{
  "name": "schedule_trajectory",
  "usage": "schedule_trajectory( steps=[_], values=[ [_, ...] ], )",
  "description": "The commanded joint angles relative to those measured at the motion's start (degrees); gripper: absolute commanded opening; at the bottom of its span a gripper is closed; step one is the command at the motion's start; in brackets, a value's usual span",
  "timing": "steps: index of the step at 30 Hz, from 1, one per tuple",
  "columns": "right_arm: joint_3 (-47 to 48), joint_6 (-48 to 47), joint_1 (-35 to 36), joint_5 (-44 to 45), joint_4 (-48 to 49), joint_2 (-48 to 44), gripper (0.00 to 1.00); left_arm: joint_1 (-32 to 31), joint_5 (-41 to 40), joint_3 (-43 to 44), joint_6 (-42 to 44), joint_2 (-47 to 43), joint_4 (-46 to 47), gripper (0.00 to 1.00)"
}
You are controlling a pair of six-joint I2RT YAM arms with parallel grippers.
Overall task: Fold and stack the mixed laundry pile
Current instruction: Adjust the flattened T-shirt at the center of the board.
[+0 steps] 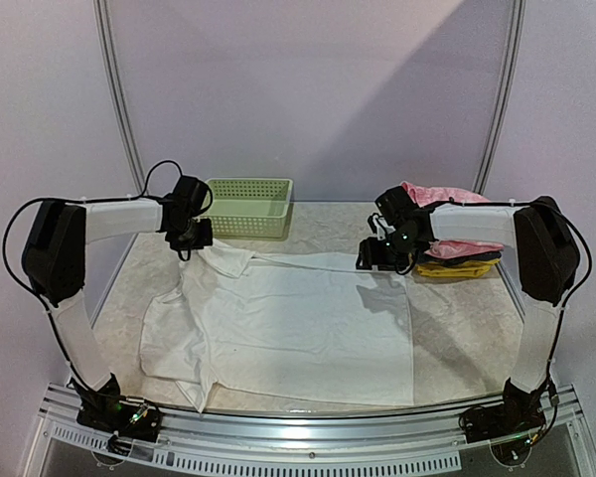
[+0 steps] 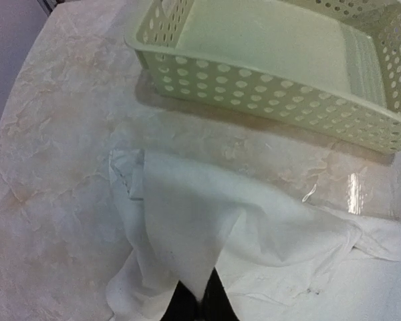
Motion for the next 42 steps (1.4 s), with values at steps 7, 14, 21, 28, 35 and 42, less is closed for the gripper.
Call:
schedule_trajectory(
  steps=[7, 14, 21, 28, 35, 42],
  values=[
    [-0.18, -0.99, 0.47, -1.1, 0.89, 0.69, 0.64, 3.13, 1.18, 18.15, 0.82, 8.05, -4.24, 0.0],
    [-0.18, -1.35, 0.39, -1.07, 0.65, 0.84, 0.64, 7.16, 8.61, 32.08, -2.5, 17.69, -5.26, 0.0],
    [-0.02, -1.7, 0.52, -1.24, 0.41, 1.45, 0.64, 10.54, 15.54, 44.39, -7.55, 27.48, -5.73, 0.0],
    [0.17, -1.87, 0.5, -1.06, 0.18, 1.65, 0.64, 13.22, 21.46, 48.32, -14.83, 32.79, -0.59, 0.03],
    [0.17, -2.29, 0.46, -0.69, -0.43, 1.5, 0.64, 13.49, 22.53, 48.79, -14.26, 31.75, 1.57, 0.47],
    [0.57, -2.66, 0.43, -0.34, 0.25, 0.72, 0.64, 12.68, 20.34, 42.13, -8.15, 22.73, 1.93, 0.91]
  ],
)
